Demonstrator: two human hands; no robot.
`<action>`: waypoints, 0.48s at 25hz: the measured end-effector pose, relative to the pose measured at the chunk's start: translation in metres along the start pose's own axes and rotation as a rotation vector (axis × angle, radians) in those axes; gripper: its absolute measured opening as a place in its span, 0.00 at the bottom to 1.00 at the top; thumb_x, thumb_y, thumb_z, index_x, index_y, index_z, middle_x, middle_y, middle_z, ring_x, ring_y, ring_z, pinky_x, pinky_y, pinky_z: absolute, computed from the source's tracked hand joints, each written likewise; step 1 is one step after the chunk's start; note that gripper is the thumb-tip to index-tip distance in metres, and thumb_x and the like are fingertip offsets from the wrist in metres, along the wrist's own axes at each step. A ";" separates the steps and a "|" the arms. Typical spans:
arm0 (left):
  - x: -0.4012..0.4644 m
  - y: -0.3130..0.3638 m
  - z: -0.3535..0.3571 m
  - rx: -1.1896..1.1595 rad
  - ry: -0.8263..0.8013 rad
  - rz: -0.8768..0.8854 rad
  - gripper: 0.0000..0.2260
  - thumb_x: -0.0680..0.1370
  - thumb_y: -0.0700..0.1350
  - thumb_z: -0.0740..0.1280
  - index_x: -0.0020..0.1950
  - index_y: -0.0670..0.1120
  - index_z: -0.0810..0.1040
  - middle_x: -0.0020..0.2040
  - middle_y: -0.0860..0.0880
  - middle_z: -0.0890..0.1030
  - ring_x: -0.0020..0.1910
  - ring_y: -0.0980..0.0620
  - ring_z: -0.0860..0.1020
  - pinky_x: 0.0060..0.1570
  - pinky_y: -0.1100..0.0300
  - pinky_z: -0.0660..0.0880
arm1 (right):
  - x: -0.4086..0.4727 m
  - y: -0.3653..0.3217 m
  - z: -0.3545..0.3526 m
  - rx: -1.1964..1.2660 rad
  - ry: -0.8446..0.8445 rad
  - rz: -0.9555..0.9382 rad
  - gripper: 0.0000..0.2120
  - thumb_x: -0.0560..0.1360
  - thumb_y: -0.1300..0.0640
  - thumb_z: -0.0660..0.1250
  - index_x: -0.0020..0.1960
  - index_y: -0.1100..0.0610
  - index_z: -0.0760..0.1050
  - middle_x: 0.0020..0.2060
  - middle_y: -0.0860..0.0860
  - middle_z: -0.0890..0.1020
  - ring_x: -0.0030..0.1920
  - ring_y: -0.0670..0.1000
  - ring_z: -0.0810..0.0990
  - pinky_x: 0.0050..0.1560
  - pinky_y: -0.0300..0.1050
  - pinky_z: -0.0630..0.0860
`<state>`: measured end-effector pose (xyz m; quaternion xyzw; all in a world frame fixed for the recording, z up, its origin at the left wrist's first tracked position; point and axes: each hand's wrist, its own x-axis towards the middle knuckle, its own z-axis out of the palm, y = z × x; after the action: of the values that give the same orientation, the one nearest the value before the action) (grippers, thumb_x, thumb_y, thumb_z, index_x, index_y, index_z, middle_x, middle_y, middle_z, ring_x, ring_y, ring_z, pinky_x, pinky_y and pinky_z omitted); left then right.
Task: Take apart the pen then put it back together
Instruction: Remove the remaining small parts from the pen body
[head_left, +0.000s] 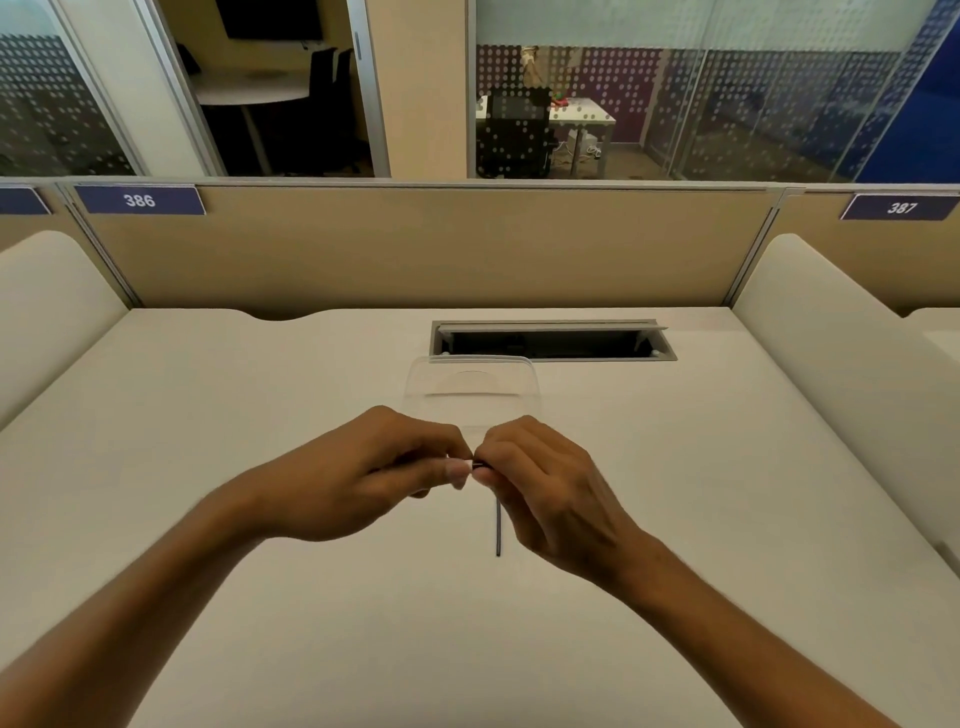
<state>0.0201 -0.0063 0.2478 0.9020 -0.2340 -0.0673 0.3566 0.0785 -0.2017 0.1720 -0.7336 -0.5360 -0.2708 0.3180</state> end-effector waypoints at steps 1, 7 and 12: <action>0.000 -0.001 0.001 0.016 0.012 0.000 0.10 0.81 0.50 0.59 0.46 0.52 0.78 0.30 0.56 0.72 0.31 0.54 0.70 0.33 0.65 0.67 | -0.001 0.001 0.001 -0.008 0.004 0.009 0.12 0.82 0.56 0.56 0.48 0.61 0.74 0.38 0.57 0.80 0.37 0.53 0.76 0.36 0.45 0.73; -0.002 -0.004 0.011 0.323 0.152 -0.018 0.09 0.80 0.54 0.59 0.52 0.54 0.77 0.26 0.57 0.71 0.28 0.54 0.71 0.29 0.62 0.64 | 0.002 -0.013 0.002 0.428 0.018 0.565 0.16 0.80 0.48 0.57 0.40 0.54 0.77 0.34 0.47 0.80 0.37 0.46 0.77 0.38 0.37 0.72; -0.003 -0.006 0.012 0.444 0.157 -0.039 0.11 0.80 0.56 0.57 0.54 0.55 0.75 0.33 0.55 0.78 0.30 0.54 0.72 0.33 0.52 0.73 | 0.005 -0.008 0.003 0.739 -0.035 0.757 0.20 0.81 0.49 0.58 0.36 0.55 0.78 0.30 0.50 0.80 0.34 0.48 0.79 0.39 0.33 0.71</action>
<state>0.0159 -0.0085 0.2347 0.9652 -0.1970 0.0493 0.1650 0.0720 -0.1949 0.1755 -0.7194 -0.2985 0.0824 0.6218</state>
